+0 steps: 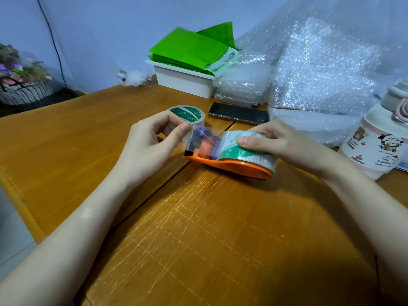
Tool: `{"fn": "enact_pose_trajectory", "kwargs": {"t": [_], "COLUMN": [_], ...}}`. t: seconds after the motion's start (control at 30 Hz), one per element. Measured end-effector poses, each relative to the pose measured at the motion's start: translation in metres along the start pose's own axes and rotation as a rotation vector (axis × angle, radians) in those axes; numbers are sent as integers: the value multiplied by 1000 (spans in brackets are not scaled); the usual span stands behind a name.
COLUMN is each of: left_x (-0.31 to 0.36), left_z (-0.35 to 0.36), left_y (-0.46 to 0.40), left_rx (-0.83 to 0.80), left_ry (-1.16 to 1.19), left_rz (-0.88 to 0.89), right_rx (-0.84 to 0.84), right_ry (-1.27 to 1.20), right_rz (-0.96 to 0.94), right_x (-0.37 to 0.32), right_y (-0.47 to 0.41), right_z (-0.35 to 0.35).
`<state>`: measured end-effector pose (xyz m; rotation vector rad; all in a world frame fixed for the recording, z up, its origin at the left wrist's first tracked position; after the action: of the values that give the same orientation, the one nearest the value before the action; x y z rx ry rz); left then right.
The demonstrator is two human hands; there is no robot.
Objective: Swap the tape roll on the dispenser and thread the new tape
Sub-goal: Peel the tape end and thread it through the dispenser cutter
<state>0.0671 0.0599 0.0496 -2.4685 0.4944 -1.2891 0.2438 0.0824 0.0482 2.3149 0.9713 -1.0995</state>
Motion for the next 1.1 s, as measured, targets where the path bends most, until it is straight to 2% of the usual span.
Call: {"fn": "enact_pose_trajectory", "kwargs": {"t": [0.23, 0.5, 0.93, 1.1], "left_x": [3, 2, -3, -4], "left_z": [-3, -5, -11, -12], "left_y": [1, 2, 2, 2], "left_rx": [7, 20, 79, 87], "left_ry": [-53, -56, -135, -144], "left_rz": [9, 1, -23, -19], "right_rx": [92, -94, 48, -22], "right_ry": [51, 0, 34, 7], "right_rz": [40, 92, 61, 83], "right_x": [6, 11, 11, 15], "right_y": [2, 3, 3, 1], "right_z": [-10, -2, -13, -11]}}
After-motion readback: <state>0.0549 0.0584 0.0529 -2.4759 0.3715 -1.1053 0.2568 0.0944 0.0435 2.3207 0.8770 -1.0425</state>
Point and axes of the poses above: each hand's wrist, its own y-axis away from the middle knuckle, its own z-axis out of the palm, x = y × z, the point moved 10 cm from there along -y, towards the middle knuckle, and after that the axes turned 12 degrees about -x, right-handed, at the moved point
